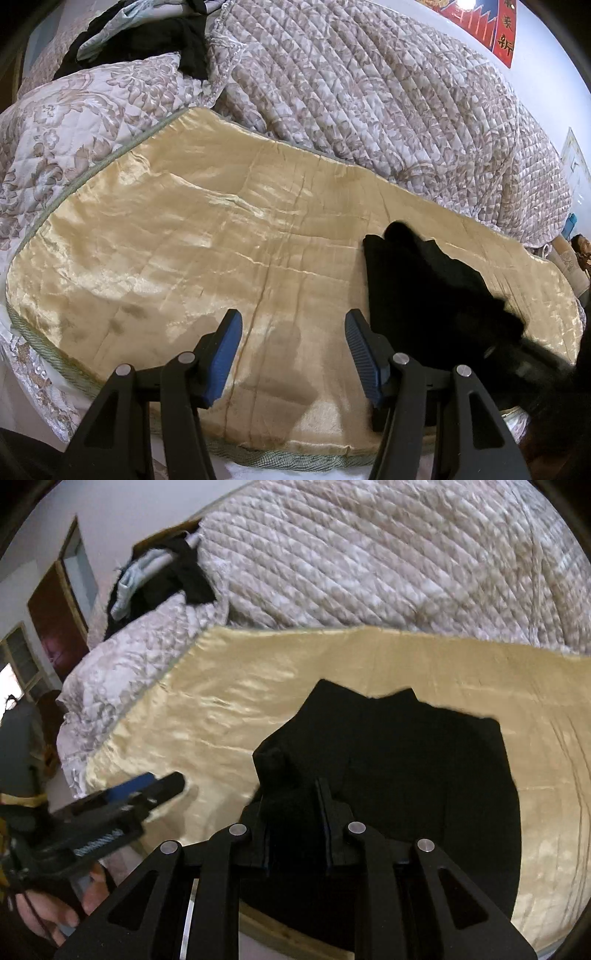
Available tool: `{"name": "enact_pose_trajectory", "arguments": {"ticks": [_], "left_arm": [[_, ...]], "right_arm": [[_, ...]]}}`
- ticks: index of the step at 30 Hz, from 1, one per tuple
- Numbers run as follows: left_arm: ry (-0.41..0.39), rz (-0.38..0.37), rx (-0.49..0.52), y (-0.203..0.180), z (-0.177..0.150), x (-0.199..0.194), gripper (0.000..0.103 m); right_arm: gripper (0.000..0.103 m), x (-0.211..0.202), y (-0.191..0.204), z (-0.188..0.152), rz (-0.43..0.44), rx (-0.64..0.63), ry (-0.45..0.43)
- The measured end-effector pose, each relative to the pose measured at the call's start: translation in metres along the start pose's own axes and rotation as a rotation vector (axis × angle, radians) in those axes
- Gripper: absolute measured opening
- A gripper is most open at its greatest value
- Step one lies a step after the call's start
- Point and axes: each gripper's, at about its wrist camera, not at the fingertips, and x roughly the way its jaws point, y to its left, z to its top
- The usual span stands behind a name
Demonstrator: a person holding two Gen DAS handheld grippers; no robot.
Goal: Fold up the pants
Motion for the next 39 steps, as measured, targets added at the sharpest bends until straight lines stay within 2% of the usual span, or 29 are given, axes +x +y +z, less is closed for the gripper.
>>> {"name": "enact_pose_trajectory", "arguments": {"ticks": [4, 5, 6, 7, 9, 10, 15, 17, 18, 20, 21, 23, 25, 28, 31, 34, 39], "left_arm": [[0.003, 0.005, 0.002, 0.001, 0.000, -0.001, 0.061], [0.003, 0.009, 0.000, 0.002, 0.000, -0.001, 0.061], [0.004, 0.012, -0.002, 0.002, 0.000, 0.000, 0.061], [0.005, 0.014, -0.003, 0.003, -0.001, 0.000, 0.061], [0.003, 0.015, -0.009, 0.004, 0.000, 0.000, 0.061], [0.000, 0.015, -0.008, 0.004, 0.000, 0.000, 0.061], [-0.003, 0.011, 0.003, 0.000, -0.002, 0.000, 0.061], [-0.004, 0.003, 0.010, -0.003, -0.002, 0.000, 0.061], [-0.005, -0.005, 0.018, -0.007, -0.002, 0.000, 0.061], [-0.008, -0.019, 0.040, -0.014, -0.002, 0.000, 0.061], [-0.009, -0.026, 0.052, -0.019, -0.003, 0.000, 0.061], [-0.009, -0.036, 0.072, -0.027, -0.003, 0.000, 0.061], [-0.010, -0.042, 0.096, -0.037, -0.003, 0.000, 0.061], [-0.009, -0.053, 0.128, -0.051, -0.001, 0.001, 0.061], [-0.011, -0.067, 0.161, -0.065, 0.004, 0.002, 0.061], [-0.014, -0.080, 0.203, -0.082, 0.012, 0.005, 0.061], [-0.012, -0.127, 0.297, -0.114, 0.029, 0.022, 0.061]], "right_arm": [[0.022, 0.028, 0.009, -0.019, -0.015, -0.047, 0.084], [0.024, 0.029, 0.009, -0.023, -0.006, -0.050, 0.068], [0.030, 0.025, 0.013, -0.024, -0.002, -0.066, 0.039], [0.042, 0.024, 0.014, -0.024, 0.014, -0.066, 0.038], [0.055, 0.021, 0.016, -0.021, 0.072, -0.059, 0.055], [0.056, 0.015, 0.017, -0.020, 0.105, -0.057, 0.050], [0.056, -0.027, 0.007, -0.017, 0.183, -0.017, -0.055], [0.056, -0.047, -0.007, -0.022, 0.142, 0.004, -0.122], [0.056, -0.050, -0.014, -0.026, 0.104, 0.017, -0.126], [0.046, -0.044, -0.028, -0.036, 0.021, 0.035, -0.086], [0.037, -0.035, -0.034, -0.043, -0.017, 0.043, -0.041], [0.030, -0.018, -0.038, -0.053, -0.025, 0.042, 0.049], [0.030, -0.023, -0.031, -0.052, 0.014, 0.004, 0.034], [0.030, -0.030, -0.034, -0.039, 0.063, 0.025, 0.011], [0.030, -0.036, -0.051, -0.021, 0.019, 0.025, -0.021], [0.030, -0.032, -0.072, -0.001, -0.034, 0.041, -0.012], [0.030, -0.013, -0.094, 0.028, -0.070, 0.020, 0.016]]}}
